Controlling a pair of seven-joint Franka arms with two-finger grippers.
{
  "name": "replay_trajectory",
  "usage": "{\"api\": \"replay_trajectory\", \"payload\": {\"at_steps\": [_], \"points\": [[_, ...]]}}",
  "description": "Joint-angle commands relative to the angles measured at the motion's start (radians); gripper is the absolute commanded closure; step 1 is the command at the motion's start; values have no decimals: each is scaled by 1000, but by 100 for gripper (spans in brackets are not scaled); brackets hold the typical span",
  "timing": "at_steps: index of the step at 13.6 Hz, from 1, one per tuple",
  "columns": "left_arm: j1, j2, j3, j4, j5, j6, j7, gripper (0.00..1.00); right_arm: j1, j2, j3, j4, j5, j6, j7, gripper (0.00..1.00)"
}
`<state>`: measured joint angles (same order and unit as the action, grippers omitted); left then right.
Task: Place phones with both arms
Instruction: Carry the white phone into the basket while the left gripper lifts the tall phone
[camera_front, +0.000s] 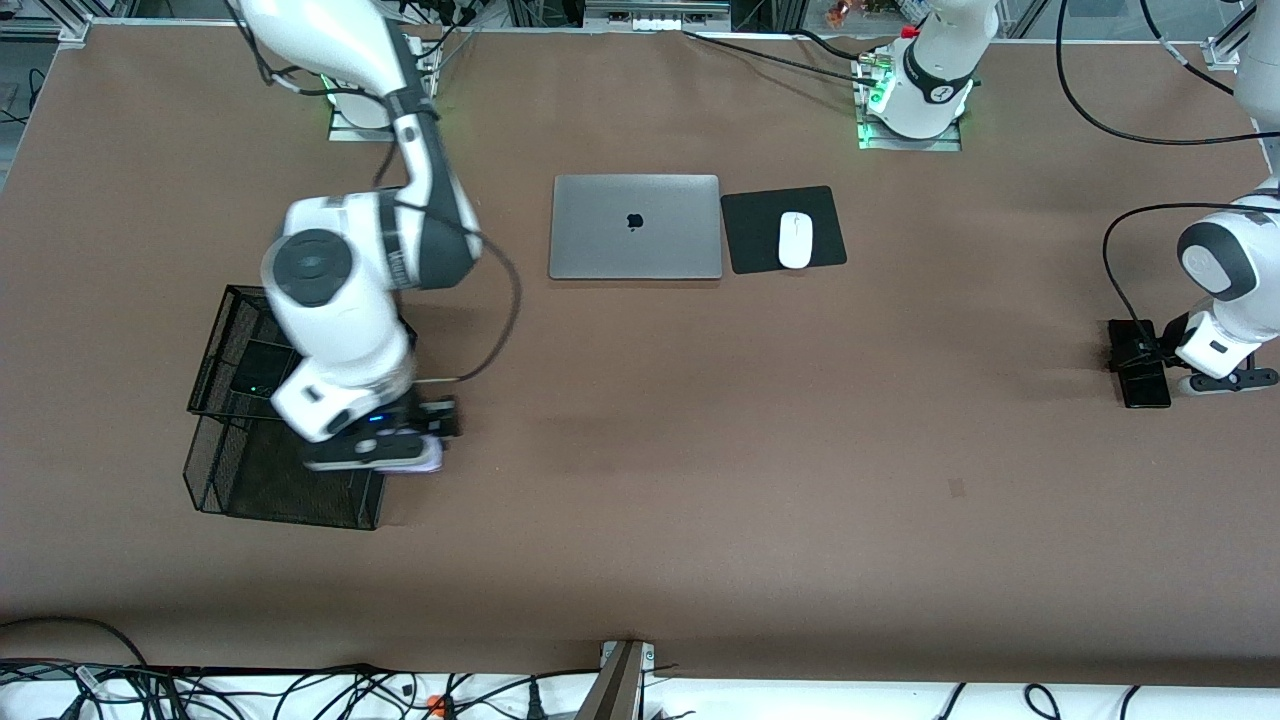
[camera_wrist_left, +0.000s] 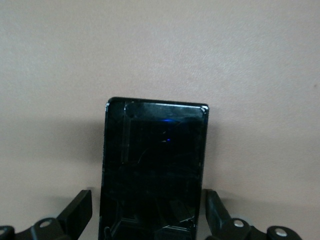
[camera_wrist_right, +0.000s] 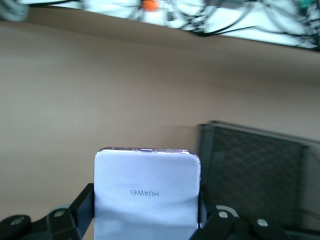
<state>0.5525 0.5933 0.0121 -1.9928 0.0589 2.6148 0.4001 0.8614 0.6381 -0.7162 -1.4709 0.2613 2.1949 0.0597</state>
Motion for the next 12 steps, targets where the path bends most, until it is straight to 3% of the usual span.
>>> {"api": "replay_trajectory", "payload": {"at_steps": [1,2,6,10,11,12], "points": [[35,8,-27,0,-24,19,36,0,-74,5,-17,-11,4,-10,-84,100],[38,13,-35,0,-24,19,36,0,-109,8,-15,-11,13,-11,-130,100],[38,28,-40,6,-79,22,34,32,-185,72,-11,-11,19,14,-188,100],[35,28,-41,11,-79,19,25,89,-193,142,-9,-17,94,95,-190,100],[33,26,-41,12,-79,16,22,98,-197,149,-9,-23,102,89,-190,100],[32,25,-41,28,-79,8,20,100,-205,156,-8,-25,102,83,-190,100]]}}
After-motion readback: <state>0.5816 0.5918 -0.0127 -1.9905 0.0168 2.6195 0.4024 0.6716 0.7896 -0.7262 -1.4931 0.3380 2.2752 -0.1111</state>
